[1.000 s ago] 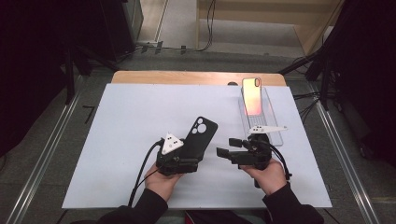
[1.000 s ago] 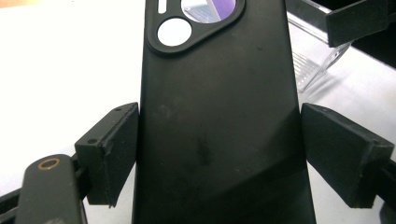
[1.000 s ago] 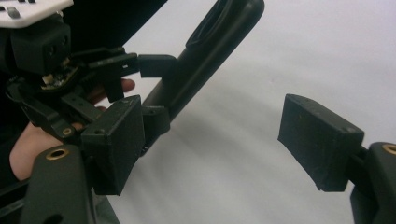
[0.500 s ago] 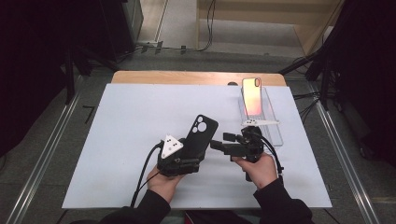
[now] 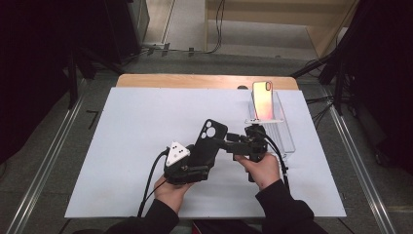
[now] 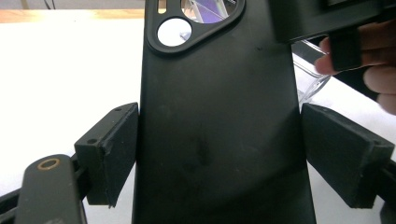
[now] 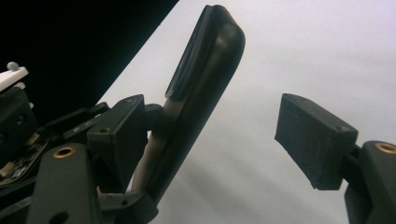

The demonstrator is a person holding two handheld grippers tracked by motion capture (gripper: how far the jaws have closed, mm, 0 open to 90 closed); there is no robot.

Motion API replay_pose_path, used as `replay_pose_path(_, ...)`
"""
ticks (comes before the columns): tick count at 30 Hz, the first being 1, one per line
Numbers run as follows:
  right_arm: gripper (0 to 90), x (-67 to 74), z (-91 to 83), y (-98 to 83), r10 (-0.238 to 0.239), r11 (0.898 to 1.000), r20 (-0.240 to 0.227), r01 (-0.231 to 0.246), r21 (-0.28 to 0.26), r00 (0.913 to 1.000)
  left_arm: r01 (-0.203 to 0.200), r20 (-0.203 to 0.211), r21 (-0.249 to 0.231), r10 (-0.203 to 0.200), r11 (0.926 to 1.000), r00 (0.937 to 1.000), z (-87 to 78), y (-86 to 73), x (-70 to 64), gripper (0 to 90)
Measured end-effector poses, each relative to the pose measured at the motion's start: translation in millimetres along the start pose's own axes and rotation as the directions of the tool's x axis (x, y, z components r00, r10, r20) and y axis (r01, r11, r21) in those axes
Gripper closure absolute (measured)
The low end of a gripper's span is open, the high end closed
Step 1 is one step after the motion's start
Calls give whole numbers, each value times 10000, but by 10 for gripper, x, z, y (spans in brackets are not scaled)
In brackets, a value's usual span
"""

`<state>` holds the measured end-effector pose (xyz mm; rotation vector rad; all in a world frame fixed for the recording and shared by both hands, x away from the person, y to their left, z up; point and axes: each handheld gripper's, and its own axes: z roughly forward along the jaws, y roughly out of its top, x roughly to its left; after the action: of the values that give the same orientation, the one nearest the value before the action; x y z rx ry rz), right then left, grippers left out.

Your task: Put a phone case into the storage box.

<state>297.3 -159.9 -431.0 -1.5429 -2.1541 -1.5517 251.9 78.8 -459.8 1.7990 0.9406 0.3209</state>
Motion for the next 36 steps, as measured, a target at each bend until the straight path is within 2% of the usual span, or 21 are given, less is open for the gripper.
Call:
replay_pose_path(3,247,-9,34,28,122,9999,-89,-122,-94,9999,-38,22,66,38,10000,10000,1,-7,-14,154)
replay_pose_path(7,315,-20,52,88,437,9989,-169,-439,-145,9989,-9,-46,83,9,10000,10000,7,-16,-28,153)
replay_pose_path(11,466,-40,53,135,569,9984,45,-569,-48,9984,217,-114,240,-215,9995,9997,4,-30,-42,153)
replay_pose_path(14,600,-52,56,157,949,9954,-49,-948,160,9955,253,-114,318,-250,9992,9996,18,-47,-51,152)
replay_pose_path(16,643,-37,53,160,943,9954,-44,-942,165,9955,326,-87,276,-324,9991,9994,23,-59,-53,152)
replay_pose_path(21,728,-36,16,187,1338,9910,-577,-1335,90,9893,566,220,210,-570,9982,9981,27,-56,-32,149)
replay_pose_path(27,770,9,3,198,1328,9911,-957,-1321,136,9865,494,294,326,-503,9982,9983,49,-60,-36,143)
replay_pose_path(33,776,37,-19,204,1272,9919,-1101,-1272,68,9857,348,346,276,-357,9990,9988,45,-46,-40,139)
replay_pose_path(36,777,50,-35,211,1218,9925,-1114,-1215,91,9863,333,501,452,-355,9984,9981,62,-27,-29,135)
